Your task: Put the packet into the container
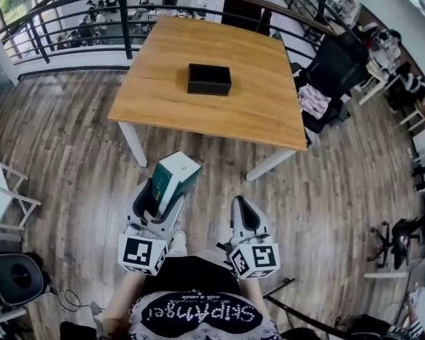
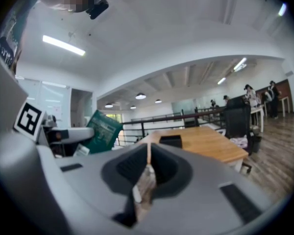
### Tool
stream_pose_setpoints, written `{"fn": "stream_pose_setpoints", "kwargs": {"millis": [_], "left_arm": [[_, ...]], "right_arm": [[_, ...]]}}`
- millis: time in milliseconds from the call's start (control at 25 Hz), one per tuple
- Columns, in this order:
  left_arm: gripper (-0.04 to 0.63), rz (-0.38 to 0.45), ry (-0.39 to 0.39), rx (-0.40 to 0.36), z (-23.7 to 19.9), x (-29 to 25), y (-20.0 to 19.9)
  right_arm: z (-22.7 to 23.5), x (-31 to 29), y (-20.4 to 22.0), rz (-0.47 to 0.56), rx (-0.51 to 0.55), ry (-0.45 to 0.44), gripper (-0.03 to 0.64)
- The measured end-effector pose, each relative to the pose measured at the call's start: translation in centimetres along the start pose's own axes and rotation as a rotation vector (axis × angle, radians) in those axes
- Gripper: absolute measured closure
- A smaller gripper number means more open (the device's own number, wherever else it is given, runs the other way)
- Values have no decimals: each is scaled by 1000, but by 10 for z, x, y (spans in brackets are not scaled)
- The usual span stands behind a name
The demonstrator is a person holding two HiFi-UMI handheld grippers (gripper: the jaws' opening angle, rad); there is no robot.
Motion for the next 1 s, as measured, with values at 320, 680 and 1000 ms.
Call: {"fn": "stream_pose_setpoints", "kwargs": {"millis": [320, 680, 1000], "left_arm": [[251, -22, -7, 19, -22, -8, 5], [251, -32, -38, 35, -37, -23, 9], [252, -23, -101, 41, -48, -64, 3]], "right_arm": [[-5, -16, -2, -9, -13, 10, 575], [6, -38, 0, -32, -16, -1, 575], [40, -76, -12, -55, -4, -49, 575]]}}
Point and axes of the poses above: the fingertips, and each gripper's own axes: x backward along the fingers, z to its right, y out of its underside, the point moved 1 cm from there along x, backward along the fingers, and after that the axes turned 2 degrees about -z, right-handed, at the moved point
